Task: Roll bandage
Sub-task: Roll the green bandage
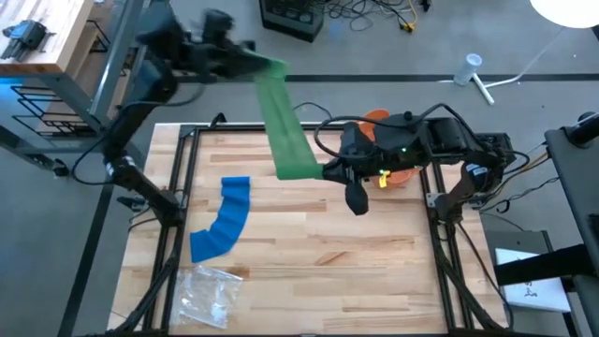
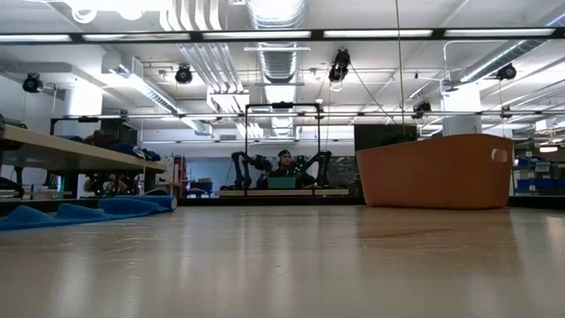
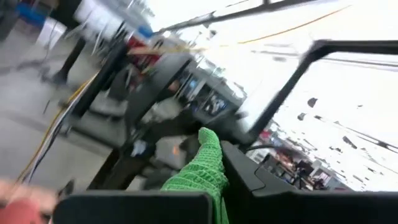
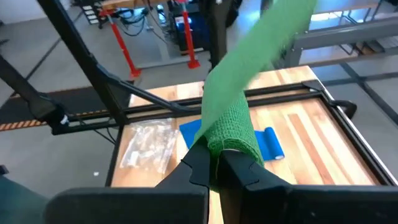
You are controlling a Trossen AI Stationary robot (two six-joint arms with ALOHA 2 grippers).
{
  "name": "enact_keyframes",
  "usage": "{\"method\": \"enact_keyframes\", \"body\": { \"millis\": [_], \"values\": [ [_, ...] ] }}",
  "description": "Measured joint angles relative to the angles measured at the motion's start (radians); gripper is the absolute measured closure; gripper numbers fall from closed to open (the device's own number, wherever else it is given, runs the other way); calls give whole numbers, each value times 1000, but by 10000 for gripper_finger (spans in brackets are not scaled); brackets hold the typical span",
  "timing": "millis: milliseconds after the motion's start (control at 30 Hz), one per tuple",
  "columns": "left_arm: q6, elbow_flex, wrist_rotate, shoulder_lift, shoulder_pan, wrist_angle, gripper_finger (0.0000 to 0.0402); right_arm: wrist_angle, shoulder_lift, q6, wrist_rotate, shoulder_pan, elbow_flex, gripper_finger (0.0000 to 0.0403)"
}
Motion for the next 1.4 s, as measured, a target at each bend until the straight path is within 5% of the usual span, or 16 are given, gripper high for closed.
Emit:
{"method": "enact_keyframes", "body": {
  "millis": [333,667,1200,1400],
  "values": [
    [-18,144,-28,-15,-4,-27,401,9,28,-73,-25,-19,-9,401],
    [109,29,-64,53,42,-219,401,175,56,-83,-143,7,-10,401],
    [211,-238,1,40,36,-352,401,415,29,-189,-92,46,14,401],
    [236,-302,22,6,-7,-352,393,433,-14,-265,64,47,14,401]
  ]
}}
